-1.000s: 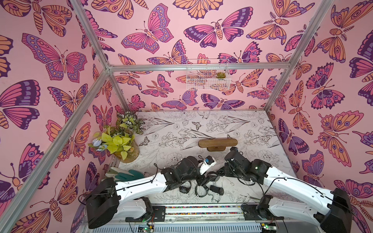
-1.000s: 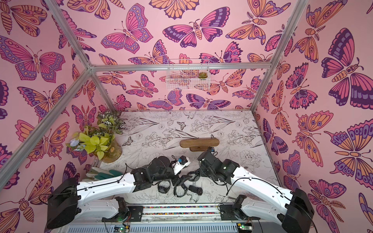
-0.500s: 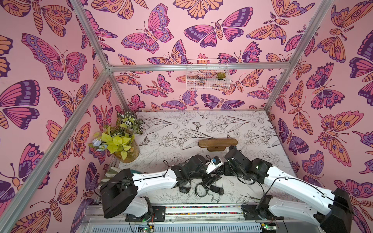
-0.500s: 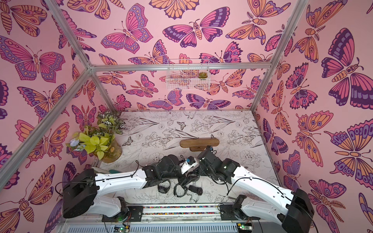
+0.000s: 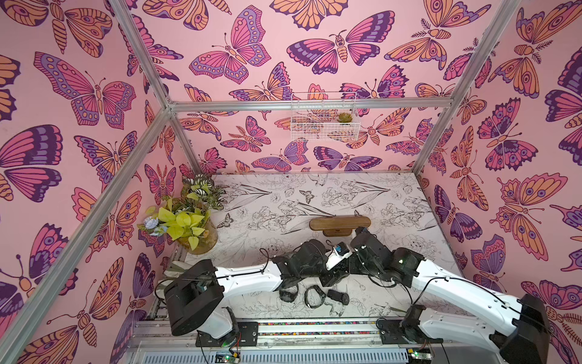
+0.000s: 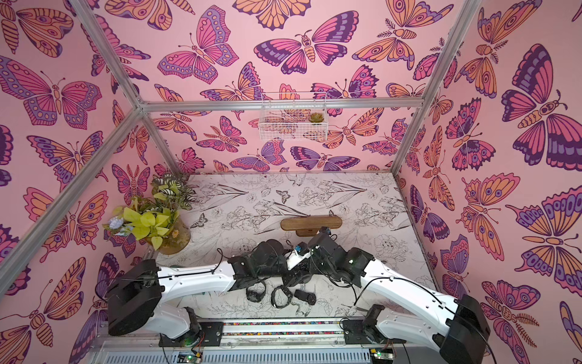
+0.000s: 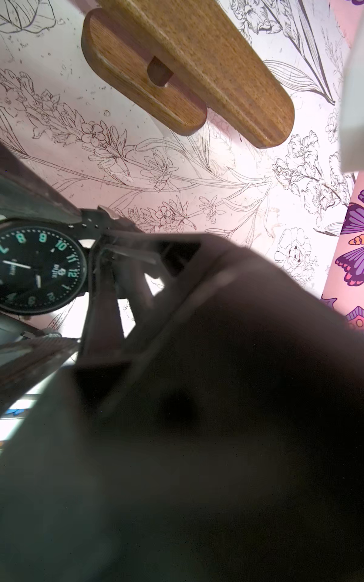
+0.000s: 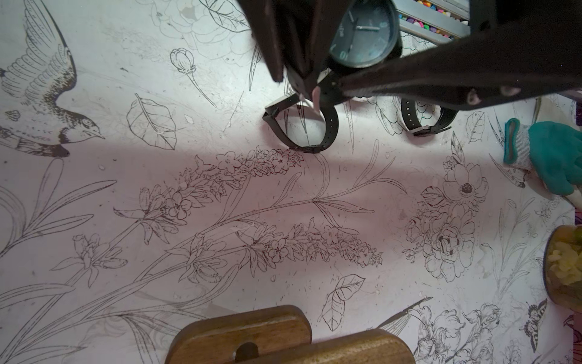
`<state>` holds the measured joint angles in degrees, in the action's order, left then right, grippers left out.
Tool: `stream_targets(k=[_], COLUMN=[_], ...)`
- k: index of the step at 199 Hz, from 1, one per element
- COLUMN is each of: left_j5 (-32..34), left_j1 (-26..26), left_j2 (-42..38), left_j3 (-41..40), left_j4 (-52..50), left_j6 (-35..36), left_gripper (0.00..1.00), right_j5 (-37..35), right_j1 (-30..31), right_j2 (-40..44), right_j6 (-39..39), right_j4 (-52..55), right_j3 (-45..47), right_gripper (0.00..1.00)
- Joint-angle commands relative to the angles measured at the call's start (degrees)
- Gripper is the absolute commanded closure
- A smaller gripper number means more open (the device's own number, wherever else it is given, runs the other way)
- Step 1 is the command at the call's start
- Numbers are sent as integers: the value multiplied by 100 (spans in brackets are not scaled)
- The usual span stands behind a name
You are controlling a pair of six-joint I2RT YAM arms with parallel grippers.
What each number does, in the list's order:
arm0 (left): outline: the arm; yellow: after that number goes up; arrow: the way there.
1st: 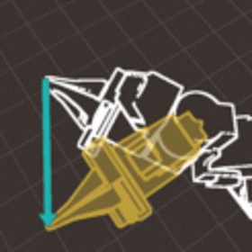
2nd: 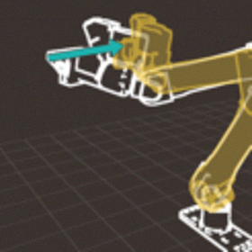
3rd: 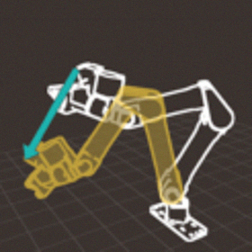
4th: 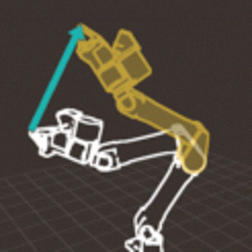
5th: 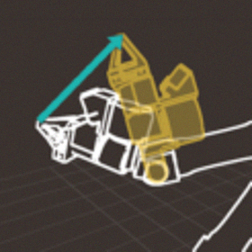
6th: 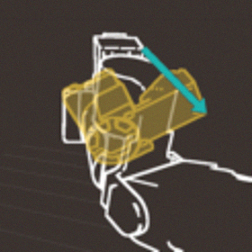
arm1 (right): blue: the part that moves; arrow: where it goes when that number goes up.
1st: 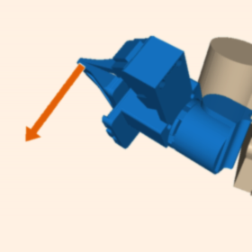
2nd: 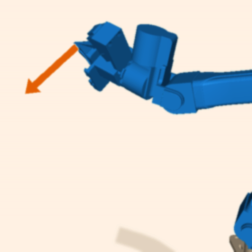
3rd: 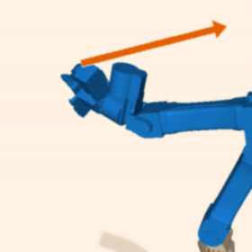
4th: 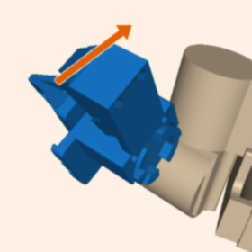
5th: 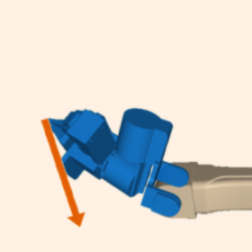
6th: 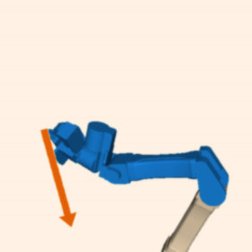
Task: Place watch on stand
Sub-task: Pick up the watch at the center of the board.
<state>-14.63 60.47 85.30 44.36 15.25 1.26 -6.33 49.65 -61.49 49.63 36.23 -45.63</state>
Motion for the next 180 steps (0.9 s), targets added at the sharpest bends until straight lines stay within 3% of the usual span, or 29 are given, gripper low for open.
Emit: stream_targets(k=[1, 36, 93, 132, 180], left_j5=[-8, 247, 386, 500, 314], left_j1=[38, 35, 36, 12, -149], left_j2=[142, 92, 76, -69, -412], left_j3=[66, 18, -22, -159, -566], left_j4=[-120, -288, -449, -480, 31], left_j6=[41, 125, 173, 188, -27], left_gripper=[41, 33, 40, 34, 37], right_j5=[54, 27, 32, 1, 147], right_j1=[50, 45, 45, 45, 45], right_j2=[-21, 5, 4, 56, 84], right_j6=[42, 38, 47, 72, 165], right_j4=[-159, -151, -183, -207, -406], right_j3=[-58, -78, -96, -96, 14], right_gripper=[83, 83, 83, 83, 83])
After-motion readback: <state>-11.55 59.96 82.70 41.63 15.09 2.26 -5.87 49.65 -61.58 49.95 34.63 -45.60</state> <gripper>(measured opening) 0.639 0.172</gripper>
